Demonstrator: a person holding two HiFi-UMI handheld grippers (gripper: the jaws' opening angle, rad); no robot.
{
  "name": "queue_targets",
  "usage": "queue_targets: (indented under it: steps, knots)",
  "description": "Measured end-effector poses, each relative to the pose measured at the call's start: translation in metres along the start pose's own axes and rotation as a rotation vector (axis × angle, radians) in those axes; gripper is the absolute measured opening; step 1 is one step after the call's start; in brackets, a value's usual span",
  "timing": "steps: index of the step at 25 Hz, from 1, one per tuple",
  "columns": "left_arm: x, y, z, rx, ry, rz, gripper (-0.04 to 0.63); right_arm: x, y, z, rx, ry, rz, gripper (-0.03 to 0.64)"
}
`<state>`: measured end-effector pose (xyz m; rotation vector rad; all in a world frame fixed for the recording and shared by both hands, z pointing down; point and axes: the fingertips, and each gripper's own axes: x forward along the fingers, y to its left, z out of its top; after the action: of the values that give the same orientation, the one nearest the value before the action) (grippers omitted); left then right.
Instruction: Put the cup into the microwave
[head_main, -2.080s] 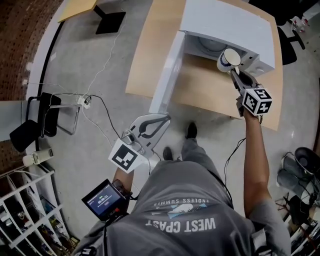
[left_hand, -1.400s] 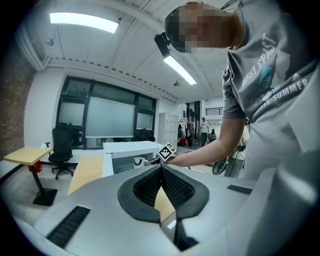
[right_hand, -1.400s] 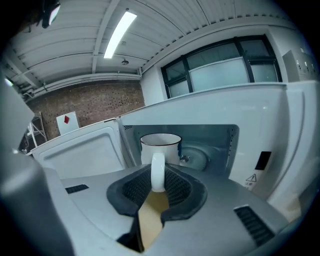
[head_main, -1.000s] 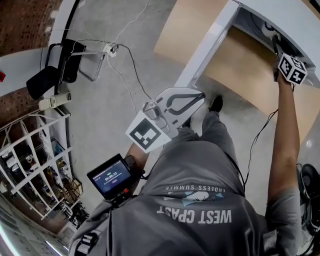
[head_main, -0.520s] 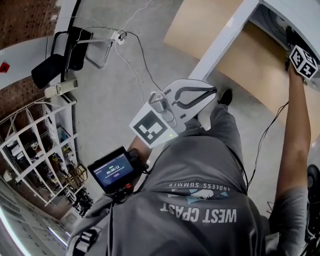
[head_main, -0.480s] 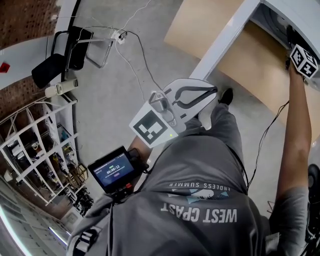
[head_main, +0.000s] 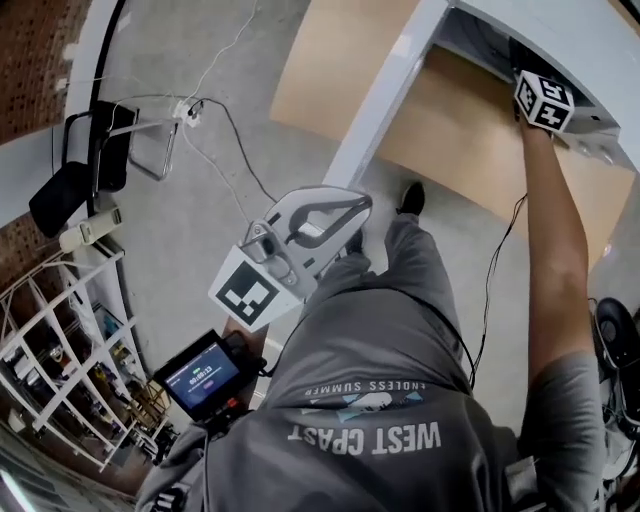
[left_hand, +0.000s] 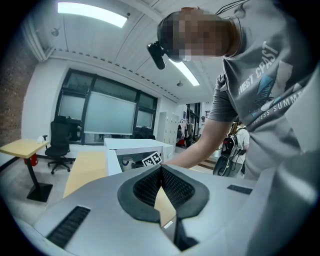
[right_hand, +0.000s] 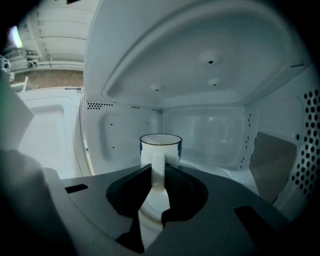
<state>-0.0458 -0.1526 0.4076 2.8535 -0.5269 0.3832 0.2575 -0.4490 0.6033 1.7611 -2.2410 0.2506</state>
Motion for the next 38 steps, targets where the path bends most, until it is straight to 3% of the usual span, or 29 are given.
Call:
queue_targets:
  steps: [6, 11, 19, 24, 32, 38]
  knots:
    - [0.042, -0.007, 0.008, 0.034, -0.014, -0.011, 0.020, 0.000, -0.030, -0.011, -0.008, 0.001, 0.016, 0.069]
    - [0.042, 0.011, -0.001, 0.031, -0.013, 0.011, 0.020, 0.020, -0.021, -0.019, -0.033, -0.009, 0.019, 0.069]
    - [0.039, -0.005, 0.004, 0.037, -0.007, 0.015, 0.020, 0.005, -0.029, -0.017, -0.016, -0.009, -0.029, 0.069]
    - [0.037, -0.009, -0.002, 0.040, -0.002, 0.015, 0.020, 0.004, -0.029, -0.021, -0.016, 0.001, -0.003, 0.069]
    - [0.031, -0.015, -0.006, 0.043, -0.005, 0.008, 0.020, -0.002, -0.025, -0.015, -0.019, 0.002, 0.000, 0.130]
    - [0.026, -0.020, -0.006, 0.052, -0.017, -0.001, 0.020, -0.021, -0.027, -0.016, -0.023, 0.009, -0.028, 0.134]
